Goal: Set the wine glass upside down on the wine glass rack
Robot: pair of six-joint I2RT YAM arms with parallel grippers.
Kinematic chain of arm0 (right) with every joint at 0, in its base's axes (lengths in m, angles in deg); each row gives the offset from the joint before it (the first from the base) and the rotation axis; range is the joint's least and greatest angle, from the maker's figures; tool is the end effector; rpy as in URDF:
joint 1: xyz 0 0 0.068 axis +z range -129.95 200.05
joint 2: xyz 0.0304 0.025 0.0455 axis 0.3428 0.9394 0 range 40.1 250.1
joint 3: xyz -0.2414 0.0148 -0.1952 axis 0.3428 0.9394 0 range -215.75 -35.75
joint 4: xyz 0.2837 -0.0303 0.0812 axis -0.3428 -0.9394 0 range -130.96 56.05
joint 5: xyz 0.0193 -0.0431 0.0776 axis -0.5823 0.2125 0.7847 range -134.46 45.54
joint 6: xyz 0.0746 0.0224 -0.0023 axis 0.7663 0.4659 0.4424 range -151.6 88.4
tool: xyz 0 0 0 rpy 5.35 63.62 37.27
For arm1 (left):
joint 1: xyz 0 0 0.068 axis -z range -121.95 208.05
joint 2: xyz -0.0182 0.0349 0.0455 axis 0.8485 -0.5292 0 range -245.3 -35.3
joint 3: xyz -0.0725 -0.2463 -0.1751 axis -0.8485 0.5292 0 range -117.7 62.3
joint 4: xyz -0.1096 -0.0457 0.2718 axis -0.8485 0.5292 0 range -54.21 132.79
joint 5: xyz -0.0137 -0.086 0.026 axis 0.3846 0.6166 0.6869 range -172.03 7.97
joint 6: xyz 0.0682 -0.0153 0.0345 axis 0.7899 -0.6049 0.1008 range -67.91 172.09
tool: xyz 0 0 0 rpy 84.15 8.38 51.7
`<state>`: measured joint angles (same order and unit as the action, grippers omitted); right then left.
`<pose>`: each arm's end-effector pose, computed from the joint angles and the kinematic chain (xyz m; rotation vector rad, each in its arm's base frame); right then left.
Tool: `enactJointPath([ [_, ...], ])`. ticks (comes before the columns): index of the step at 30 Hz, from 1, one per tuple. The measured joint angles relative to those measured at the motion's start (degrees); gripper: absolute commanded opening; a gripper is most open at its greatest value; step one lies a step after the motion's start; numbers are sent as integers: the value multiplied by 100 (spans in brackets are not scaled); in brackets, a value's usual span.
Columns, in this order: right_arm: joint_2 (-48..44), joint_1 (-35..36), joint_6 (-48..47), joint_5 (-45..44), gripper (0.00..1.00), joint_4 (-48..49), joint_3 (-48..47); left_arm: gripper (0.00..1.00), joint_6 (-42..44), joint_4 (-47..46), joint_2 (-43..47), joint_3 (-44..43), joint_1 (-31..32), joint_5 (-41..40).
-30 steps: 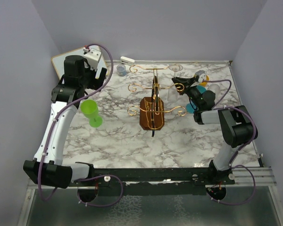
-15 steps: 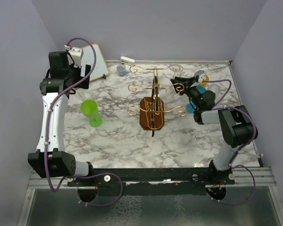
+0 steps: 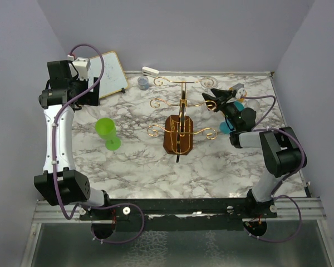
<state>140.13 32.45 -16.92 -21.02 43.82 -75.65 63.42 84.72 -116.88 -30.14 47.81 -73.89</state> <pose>0.3792 0.1104 0.2380 -0.3344 1.2747 0.6616 0.3477 0.0532 0.4390 0.0983 2.2257 0.0473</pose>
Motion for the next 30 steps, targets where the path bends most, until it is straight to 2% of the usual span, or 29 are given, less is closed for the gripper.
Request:
enactJointPath([
  [7, -129, -2, -142, -120, 60, -2, 133, 99, 17, 22, -50, 0, -179, 153],
  [11, -149, -4, -254, -155, 68, -22, 188, 98, 20, 35, -140, 0, -345, 328],
  [30, -625, -273, -483, 125, 70, -166, 328, 98, 221, 177, -446, 0, -664, 997],
])
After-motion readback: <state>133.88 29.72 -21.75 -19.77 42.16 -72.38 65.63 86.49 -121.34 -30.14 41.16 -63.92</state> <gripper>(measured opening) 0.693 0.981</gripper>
